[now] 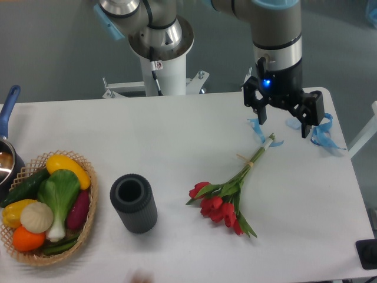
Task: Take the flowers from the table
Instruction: 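Move the open gripper toward the red tulip bouquet stems, then lower the gripper onto the tied stems of the tulips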
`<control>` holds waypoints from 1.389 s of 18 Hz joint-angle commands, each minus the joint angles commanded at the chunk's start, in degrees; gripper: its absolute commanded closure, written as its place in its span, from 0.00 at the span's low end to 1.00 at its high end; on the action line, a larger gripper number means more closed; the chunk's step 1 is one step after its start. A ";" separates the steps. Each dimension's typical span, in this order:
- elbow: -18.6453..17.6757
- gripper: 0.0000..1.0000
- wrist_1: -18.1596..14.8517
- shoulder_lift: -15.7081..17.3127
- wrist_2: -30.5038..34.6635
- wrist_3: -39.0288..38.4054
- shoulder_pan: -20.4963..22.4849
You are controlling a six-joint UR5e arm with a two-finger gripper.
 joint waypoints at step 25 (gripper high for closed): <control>-18.11 0.00 9.49 0.27 -6.15 -0.09 1.49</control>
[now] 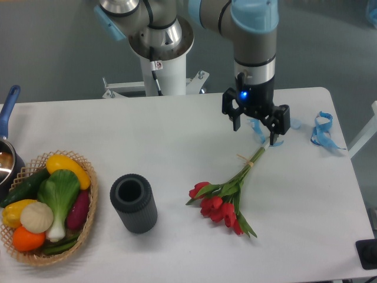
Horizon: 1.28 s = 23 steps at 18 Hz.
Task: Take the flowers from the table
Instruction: 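Lower the gripper onto the tied stems of the tulips, then close the gripper around the tulip stems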
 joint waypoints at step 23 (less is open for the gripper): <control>-0.70 0.00 5.79 -16.97 -7.39 0.53 0.71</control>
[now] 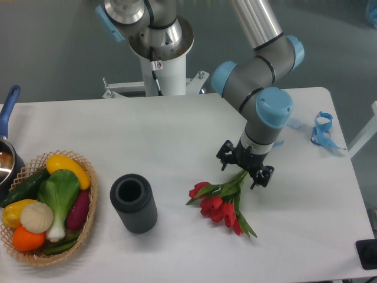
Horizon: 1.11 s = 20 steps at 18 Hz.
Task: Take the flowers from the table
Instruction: 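Close the gripper around the tulip stems, then lift the grasped tulip bouquet up off the table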
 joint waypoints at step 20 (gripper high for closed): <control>4.47 0.86 1.86 1.13 -0.17 -2.02 -0.35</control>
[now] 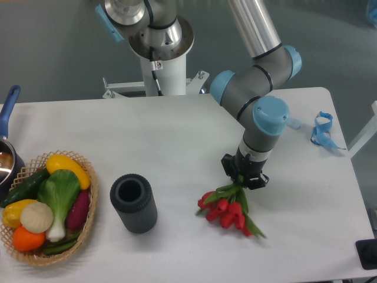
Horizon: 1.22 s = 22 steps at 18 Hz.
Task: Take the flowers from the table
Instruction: 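Lift the grasped tulip bouquet up off the table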
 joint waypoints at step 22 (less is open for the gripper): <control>10.20 0.86 -0.09 10.47 -29.36 -17.75 2.90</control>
